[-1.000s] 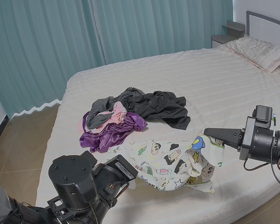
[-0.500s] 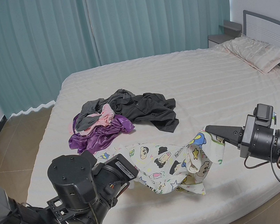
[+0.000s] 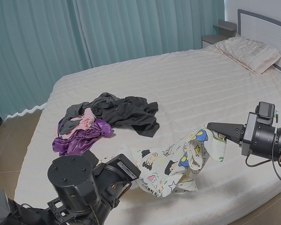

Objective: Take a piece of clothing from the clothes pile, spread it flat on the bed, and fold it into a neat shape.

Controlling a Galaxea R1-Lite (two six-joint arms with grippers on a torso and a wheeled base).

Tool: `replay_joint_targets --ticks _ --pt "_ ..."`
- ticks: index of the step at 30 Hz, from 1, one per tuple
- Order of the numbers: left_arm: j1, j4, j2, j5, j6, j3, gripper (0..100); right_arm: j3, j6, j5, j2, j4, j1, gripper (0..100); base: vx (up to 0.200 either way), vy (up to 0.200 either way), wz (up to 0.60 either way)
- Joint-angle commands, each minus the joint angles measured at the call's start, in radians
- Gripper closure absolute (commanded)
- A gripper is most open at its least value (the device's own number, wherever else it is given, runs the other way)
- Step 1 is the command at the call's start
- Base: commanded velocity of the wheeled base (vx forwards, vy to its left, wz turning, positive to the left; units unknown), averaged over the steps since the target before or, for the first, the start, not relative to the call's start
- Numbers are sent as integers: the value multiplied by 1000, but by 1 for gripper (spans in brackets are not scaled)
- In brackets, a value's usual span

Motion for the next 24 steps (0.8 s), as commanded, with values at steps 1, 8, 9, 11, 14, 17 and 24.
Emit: replay_joint_targets --ticks 1,8,9,11,14,17,24 --pt "0 -1 -1 0 -1 -1 100 0 0 1 0 0 -1 100 0 -200 0" --pt "0 -1 -3 1 1 -1 100 0 0 -1 0 0 -1 100 0 -200 0" --pt "0 -1 -1 1 1 -1 100 0 0 -1 0 0 -1 100 0 -200 0" --pt "0 -1 -3 1 1 -2 100 0 0 -1 0 0 -1 100 0 -200 0" --pt "0 -1 -3 1 1 -4 100 0 0 -1 0 0 -2 100 0 -200 0" --pt "0 -1 -3 1 1 -7 100 0 0 -1 3 0 -1 100 0 -200 0" --pt "-1 -1 -3 3 1 -7 100 -2 -1 -2 0 0 -2 100 0 -200 0"
